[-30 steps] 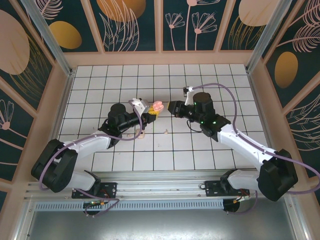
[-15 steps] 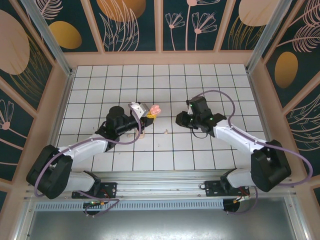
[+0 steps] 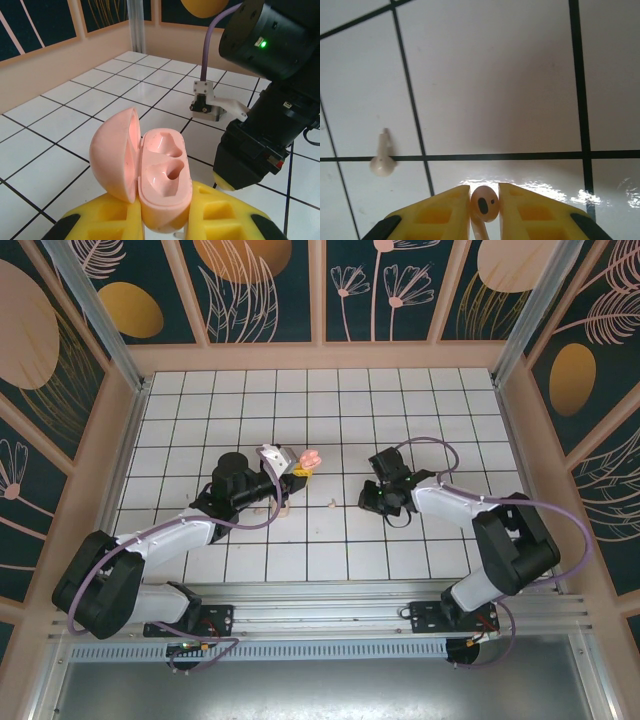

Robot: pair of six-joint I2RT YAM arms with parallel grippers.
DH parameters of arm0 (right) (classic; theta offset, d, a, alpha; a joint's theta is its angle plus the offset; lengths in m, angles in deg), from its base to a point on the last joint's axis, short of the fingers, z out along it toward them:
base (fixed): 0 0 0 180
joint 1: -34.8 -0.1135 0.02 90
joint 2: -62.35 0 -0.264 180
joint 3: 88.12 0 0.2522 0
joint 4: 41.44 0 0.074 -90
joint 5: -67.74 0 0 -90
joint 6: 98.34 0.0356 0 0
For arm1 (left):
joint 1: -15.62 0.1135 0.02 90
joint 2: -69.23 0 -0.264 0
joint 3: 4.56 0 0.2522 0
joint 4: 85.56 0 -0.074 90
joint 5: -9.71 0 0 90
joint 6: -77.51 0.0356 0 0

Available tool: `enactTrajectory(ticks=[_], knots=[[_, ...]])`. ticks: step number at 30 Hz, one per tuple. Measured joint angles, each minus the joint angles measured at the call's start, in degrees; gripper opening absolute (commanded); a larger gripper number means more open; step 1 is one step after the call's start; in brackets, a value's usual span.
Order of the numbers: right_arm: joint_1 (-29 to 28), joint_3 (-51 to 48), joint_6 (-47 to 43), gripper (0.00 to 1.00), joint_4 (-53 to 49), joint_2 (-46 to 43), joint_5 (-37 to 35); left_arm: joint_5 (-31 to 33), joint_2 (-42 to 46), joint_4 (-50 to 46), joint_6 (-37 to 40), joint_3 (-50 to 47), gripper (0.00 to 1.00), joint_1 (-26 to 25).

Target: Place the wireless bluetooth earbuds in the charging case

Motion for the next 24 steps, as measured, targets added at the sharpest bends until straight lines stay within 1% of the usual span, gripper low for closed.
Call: enactTrajectory(ticks=[11,17,20,24], knots=[[-3.5,-0.04,1.64,0.21,-2.56,1.62,-1.68,0.0,0.0,-0.2,0.02,0.0,0.13,0.0],[-4.04,-0.04,2.51,0.23,-3.43,2.93,-1.86,-0.02,0.0,-0.28,0.22,0.0,0.13,0.0],[-4.04,-0.02,2.54,0.26,-3.43,3.08,-1.84,-0.02,0.04,-0.48,0.24,0.0,0.13,0.0],[-4.13,0.9,2.58,0.37,-4.35,3.3,-1.38,-0.02,0.09,-1.14,0.28,0.0,0.13,0.0]])
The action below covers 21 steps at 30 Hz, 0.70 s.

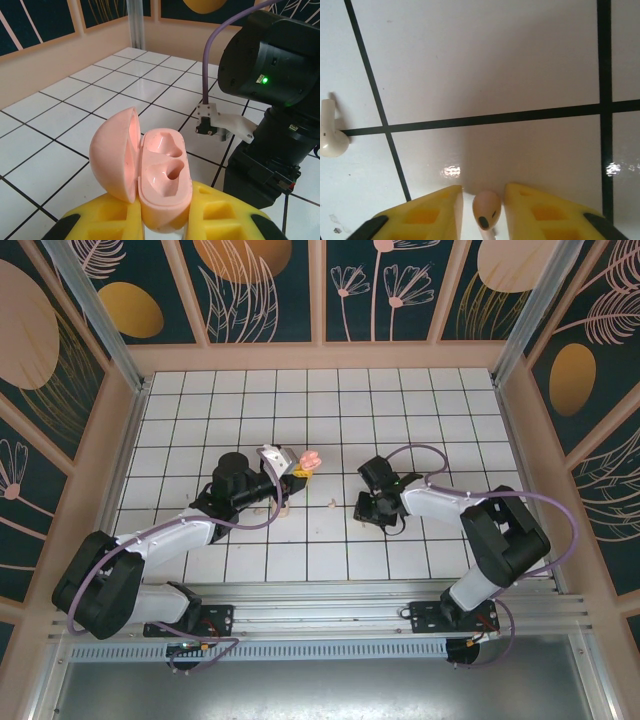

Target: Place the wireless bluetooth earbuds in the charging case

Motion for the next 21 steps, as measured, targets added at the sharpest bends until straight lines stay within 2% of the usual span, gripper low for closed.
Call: enactTrajectory(ticks=[5,13,21], knots=[[0.22,4.5,-0.7,0.39,-8.15,0.17,0.22,0.0,0.31,-0.57,0.15,0.0,0.13,0.0],[3.43,19.5,-3.43,0.37,-21.51,4.24,0.44,-0.02,0.42,-1.25,0.24,0.0,0.13,0.0],[3.65,20.85,-5.11,0.35,-24.79,10.88,3.06,-0.31,0.39,-1.64,0.83,0.0,0.13,0.0]])
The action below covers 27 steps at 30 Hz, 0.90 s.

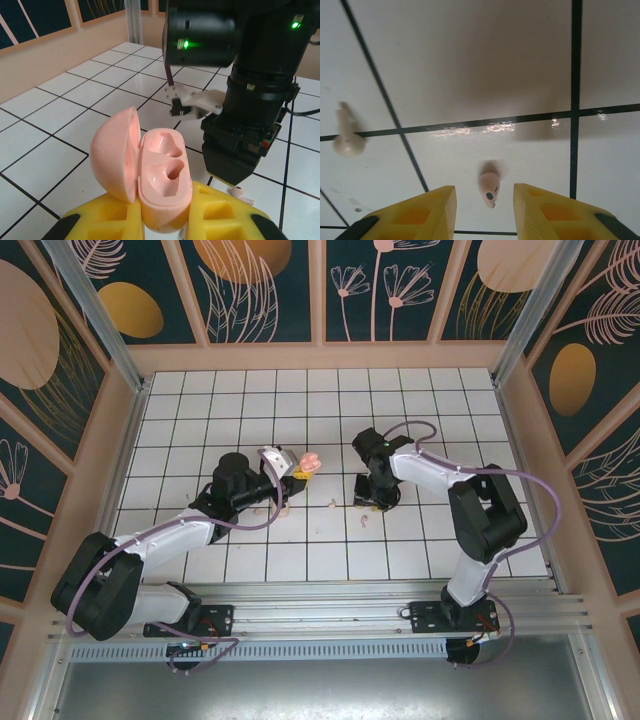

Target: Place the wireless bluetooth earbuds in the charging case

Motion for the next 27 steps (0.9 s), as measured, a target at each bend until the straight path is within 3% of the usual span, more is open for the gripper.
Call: enactTrajectory(ticks=[27], knots=[[-0.04,-0.9,-1.44,0.23,0.42,4.48,3.13,0.13,0.0,0.04,-0.07,-0.52,0.13,0.0]])
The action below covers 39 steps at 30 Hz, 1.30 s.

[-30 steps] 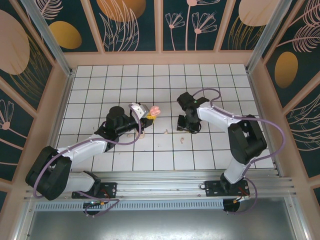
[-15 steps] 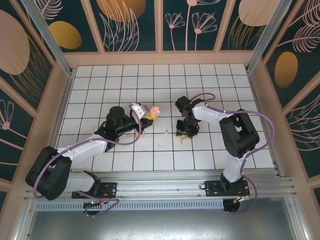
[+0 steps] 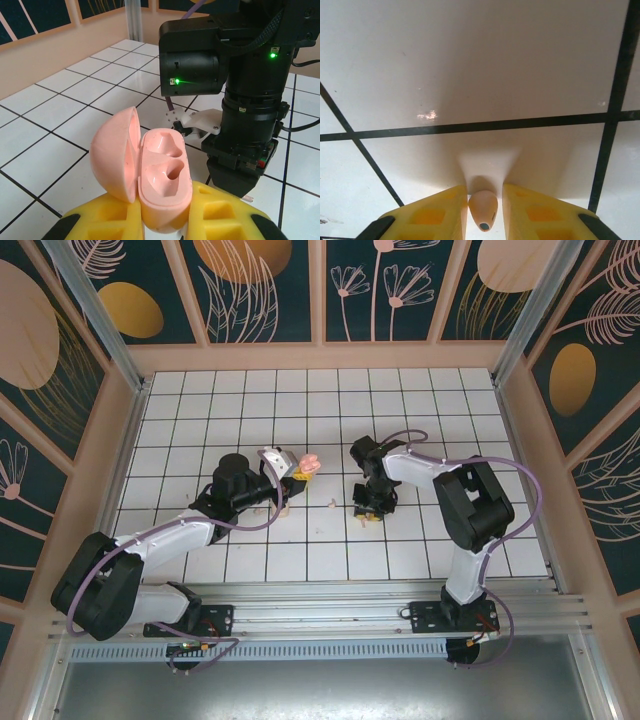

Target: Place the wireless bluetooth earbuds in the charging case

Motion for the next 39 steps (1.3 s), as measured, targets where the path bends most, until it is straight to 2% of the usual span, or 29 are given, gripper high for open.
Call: enactTrajectory(ticks=[10,19,32,39], knots=[[0.04,-0.61,0.02,0.19,0.39,-0.35,-0.2,0.2,0.26,0.0,0.0,-0.24,0.13,0.0],[-0.02,-5.14,2.58,0.19,6.58,-5.84,0.04,0.09,0.17,2.73,-1.25,-2.19,0.12,0.0],[-1.18,-9.31,4.48,0.19,28.41,-29.18,-3.23,-0.92,-4.59,9.68,-4.48,-2.08,0.12,0.0],[-3.28,-10.86,1.22,0.18,39.19,-33.97,-3.19,-3.54,-5.88,10.78,-5.22,-0.74,0.12,-0.13]])
